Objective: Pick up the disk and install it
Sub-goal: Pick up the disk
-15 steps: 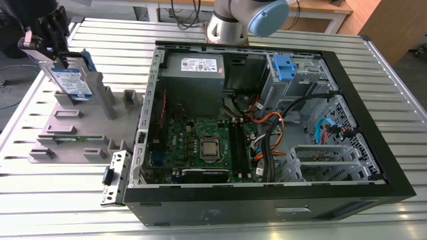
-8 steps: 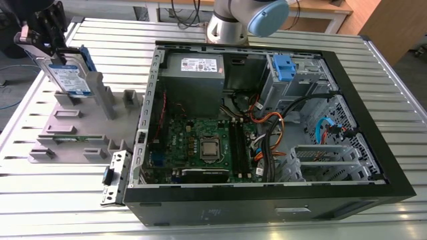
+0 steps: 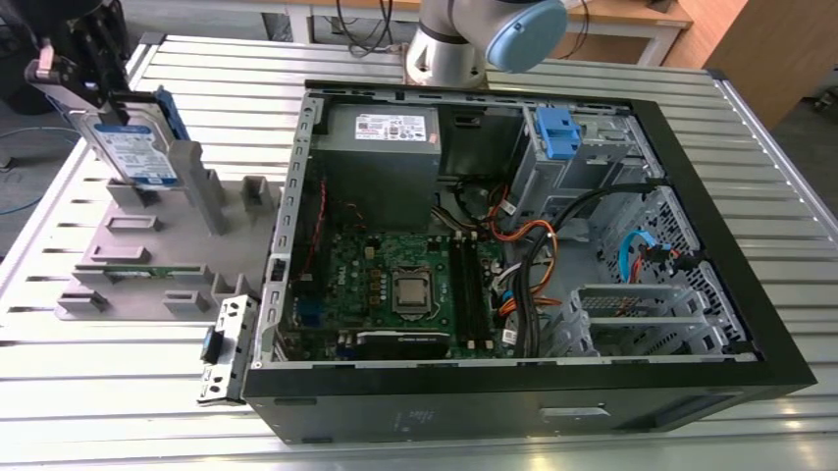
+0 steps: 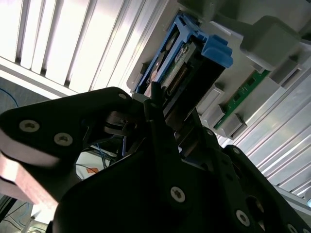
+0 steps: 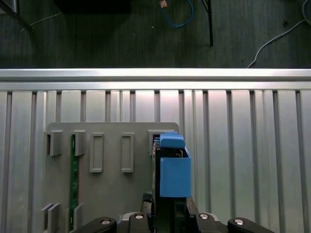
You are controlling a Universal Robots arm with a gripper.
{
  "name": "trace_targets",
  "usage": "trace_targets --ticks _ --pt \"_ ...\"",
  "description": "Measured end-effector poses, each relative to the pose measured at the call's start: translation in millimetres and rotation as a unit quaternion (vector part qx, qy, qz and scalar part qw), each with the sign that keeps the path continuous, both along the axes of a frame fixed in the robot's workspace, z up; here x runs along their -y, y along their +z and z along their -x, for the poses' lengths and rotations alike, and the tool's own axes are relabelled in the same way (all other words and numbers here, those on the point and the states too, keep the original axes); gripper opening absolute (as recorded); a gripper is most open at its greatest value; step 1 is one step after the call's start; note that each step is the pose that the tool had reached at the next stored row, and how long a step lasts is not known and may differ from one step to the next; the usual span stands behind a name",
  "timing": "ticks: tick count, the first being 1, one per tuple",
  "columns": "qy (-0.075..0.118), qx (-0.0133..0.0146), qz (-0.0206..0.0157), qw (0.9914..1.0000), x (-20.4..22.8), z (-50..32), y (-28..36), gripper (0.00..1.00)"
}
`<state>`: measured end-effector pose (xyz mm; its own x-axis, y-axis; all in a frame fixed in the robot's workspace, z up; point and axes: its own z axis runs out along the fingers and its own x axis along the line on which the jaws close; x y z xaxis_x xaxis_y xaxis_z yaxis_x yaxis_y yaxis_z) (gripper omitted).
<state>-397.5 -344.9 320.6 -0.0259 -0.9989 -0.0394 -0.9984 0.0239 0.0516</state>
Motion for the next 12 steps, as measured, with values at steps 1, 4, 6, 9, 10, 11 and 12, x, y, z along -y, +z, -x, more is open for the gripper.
trace_targets --ticks 1,4,6,9,10,11,12 --pt "0.000 0.0000 0.0000 1.00000 0.0 0.0 0.3 0.35" --pt "0.000 0.0000 0.0000 1.00000 0.0 0.0 1.0 0.35" --pt "0.000 0.0000 0.0000 1.00000 0.0 0.0 1.6 0.35" --pt "0.000 0.0000 0.0000 1.00000 0.0 0.0 2.3 0.35" --pt "0.000 0.0000 0.0000 1.00000 0.0 0.0 2.6 0.35" --pt "0.000 0.0000 0.0000 1.00000 0.0 0.0 2.8 0.35" --pt "0.000 0.0000 0.0000 1.00000 0.0 0.0 3.1 0.35"
